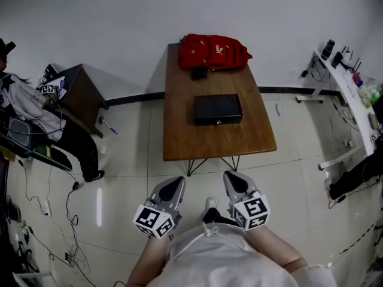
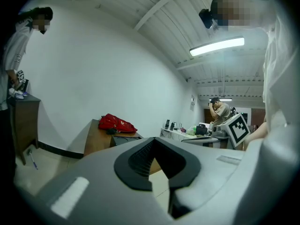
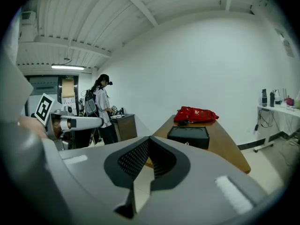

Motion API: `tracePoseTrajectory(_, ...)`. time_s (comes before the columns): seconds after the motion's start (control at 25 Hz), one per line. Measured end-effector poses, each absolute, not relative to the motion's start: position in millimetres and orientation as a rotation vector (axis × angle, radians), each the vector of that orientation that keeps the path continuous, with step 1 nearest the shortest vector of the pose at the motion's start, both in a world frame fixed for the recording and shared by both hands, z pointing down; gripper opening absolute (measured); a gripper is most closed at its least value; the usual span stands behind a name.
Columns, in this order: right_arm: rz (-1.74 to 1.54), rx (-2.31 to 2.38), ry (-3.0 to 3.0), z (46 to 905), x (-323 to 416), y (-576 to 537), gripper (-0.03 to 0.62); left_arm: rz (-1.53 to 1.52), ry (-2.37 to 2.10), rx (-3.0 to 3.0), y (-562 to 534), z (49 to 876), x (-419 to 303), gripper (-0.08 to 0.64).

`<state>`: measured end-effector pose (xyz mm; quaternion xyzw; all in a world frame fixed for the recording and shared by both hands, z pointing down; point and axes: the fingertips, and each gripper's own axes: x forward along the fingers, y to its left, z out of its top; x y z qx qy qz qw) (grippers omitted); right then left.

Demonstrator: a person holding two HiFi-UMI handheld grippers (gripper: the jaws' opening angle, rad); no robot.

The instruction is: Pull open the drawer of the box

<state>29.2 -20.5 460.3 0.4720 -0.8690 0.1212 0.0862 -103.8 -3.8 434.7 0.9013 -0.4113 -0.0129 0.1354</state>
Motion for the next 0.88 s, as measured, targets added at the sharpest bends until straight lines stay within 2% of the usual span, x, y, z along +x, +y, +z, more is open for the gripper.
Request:
tracePoseTrajectory(0.4, 0.384, 1.344, -2.557, 474.8, 65.9, -156.3, 0.008, 0.028, -1.218, 2.582, -128.6, 444.2, -66.4, 0.006)
tracePoseTrajectory(0.88, 0.522, 1.384, -2.336, 539.9, 65.2, -230.9, 0.008, 0.104, -1.091, 2.509, -204.1, 493.1, -56.6, 0.006)
